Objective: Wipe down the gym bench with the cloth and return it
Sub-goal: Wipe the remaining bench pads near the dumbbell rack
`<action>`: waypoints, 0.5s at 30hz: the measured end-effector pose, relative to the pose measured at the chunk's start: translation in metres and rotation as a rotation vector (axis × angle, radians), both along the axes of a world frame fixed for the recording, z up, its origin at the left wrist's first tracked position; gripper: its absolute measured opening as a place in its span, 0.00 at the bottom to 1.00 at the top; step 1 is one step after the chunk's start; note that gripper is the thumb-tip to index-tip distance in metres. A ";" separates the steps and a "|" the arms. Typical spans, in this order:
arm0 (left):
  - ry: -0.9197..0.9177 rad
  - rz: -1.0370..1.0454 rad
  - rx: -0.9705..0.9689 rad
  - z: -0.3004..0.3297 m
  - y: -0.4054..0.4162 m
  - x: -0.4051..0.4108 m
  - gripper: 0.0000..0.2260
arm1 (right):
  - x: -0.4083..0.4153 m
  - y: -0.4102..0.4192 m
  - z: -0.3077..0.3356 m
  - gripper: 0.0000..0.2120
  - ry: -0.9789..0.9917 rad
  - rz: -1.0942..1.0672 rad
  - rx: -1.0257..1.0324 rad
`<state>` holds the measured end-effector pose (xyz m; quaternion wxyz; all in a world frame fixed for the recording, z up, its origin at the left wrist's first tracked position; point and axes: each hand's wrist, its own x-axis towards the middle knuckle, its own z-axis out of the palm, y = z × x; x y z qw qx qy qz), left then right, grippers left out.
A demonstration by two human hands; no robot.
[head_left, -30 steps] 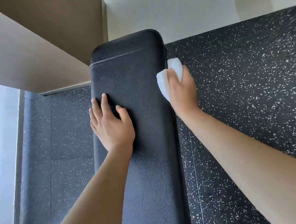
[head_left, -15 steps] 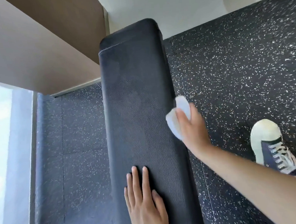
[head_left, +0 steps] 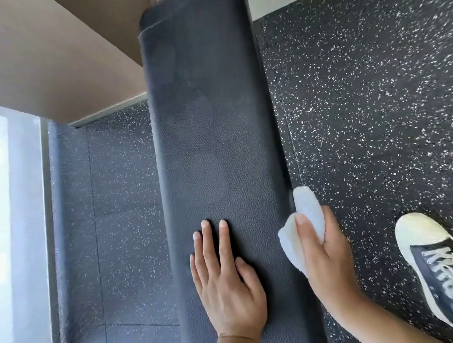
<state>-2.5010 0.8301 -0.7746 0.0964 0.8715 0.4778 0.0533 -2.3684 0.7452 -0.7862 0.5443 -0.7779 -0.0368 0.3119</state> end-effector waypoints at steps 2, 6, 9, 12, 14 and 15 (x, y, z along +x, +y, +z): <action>-0.004 0.005 0.009 0.000 0.000 0.000 0.29 | -0.004 -0.004 0.002 0.17 0.022 0.005 -0.015; 0.001 0.007 0.011 -0.001 -0.001 0.000 0.29 | 0.045 0.048 -0.007 0.12 0.017 -0.081 0.069; 0.004 0.001 0.025 -0.002 -0.001 -0.001 0.29 | 0.097 0.096 -0.018 0.10 0.003 -0.117 0.122; -0.001 -0.003 0.032 -0.002 -0.001 -0.001 0.28 | 0.112 0.111 -0.020 0.12 -0.034 -0.109 0.110; 0.000 0.003 0.028 -0.002 -0.001 0.000 0.28 | 0.092 0.092 -0.020 0.12 -0.035 -0.092 0.115; 0.002 0.007 0.028 -0.002 -0.002 0.000 0.28 | 0.075 0.075 -0.018 0.12 -0.018 -0.087 0.121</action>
